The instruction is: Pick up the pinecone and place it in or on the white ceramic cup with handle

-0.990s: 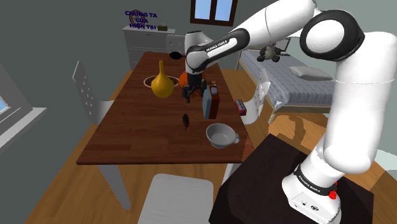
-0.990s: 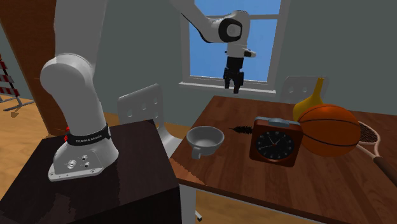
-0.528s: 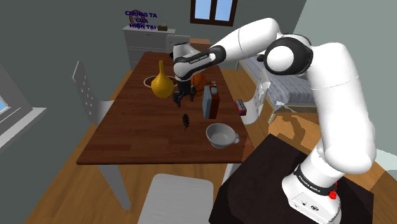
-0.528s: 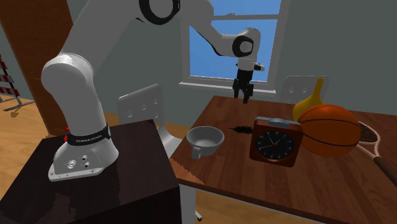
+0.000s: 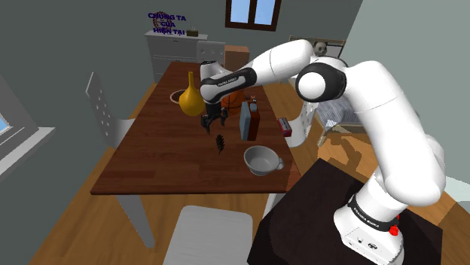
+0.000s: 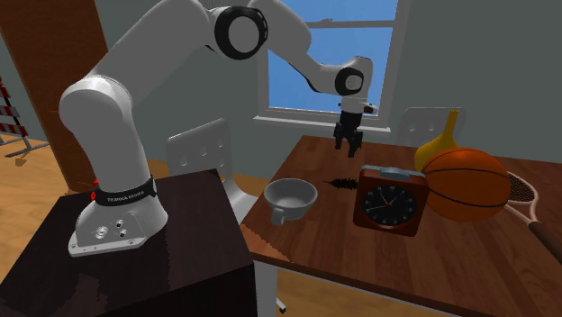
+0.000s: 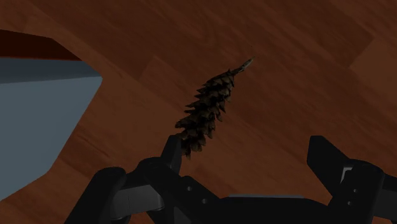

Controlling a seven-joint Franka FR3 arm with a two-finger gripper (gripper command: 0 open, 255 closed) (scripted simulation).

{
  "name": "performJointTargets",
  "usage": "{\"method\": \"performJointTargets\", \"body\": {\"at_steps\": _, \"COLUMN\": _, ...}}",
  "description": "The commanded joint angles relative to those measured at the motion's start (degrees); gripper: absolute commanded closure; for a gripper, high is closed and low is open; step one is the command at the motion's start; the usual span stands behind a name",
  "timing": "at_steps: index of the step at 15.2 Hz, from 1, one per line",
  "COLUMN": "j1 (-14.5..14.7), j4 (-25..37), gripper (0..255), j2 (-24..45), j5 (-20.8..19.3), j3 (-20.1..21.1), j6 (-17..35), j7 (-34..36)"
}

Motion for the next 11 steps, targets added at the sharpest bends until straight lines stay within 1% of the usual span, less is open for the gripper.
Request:
{"method": "performJointTargets", "body": {"at_steps": 1, "j1": -0.05, "j4": -0.66, "gripper": 0, "j2": 0.62, "j5": -0.06, "j3": -0.06, "j6": 1.31, "j7": 0.02}}
{"method": "performJointTargets", "body": {"at_steps": 2, "j1": -0.06, "j4": -0.99, "gripper": 0, "j2": 1.15, "j5": -0.11, "j3": -0.09, "j6": 2.17, "j7": 0.05}}
{"method": "performJointTargets", "body": {"at_steps": 10, "j1": -0.06, "j4": -0.99, "gripper": 0, "j2": 1.15, "j5": -0.11, "j3": -0.09, "j6": 2.16, "j7": 0.05}}
{"method": "performJointTargets", "body": {"at_steps": 11, "j1": -0.06, "j4": -0.99, "gripper": 255, "j2": 1.15, "j5": -0.11, "j3": -0.09, "j6": 2.16, "j7": 0.05}}
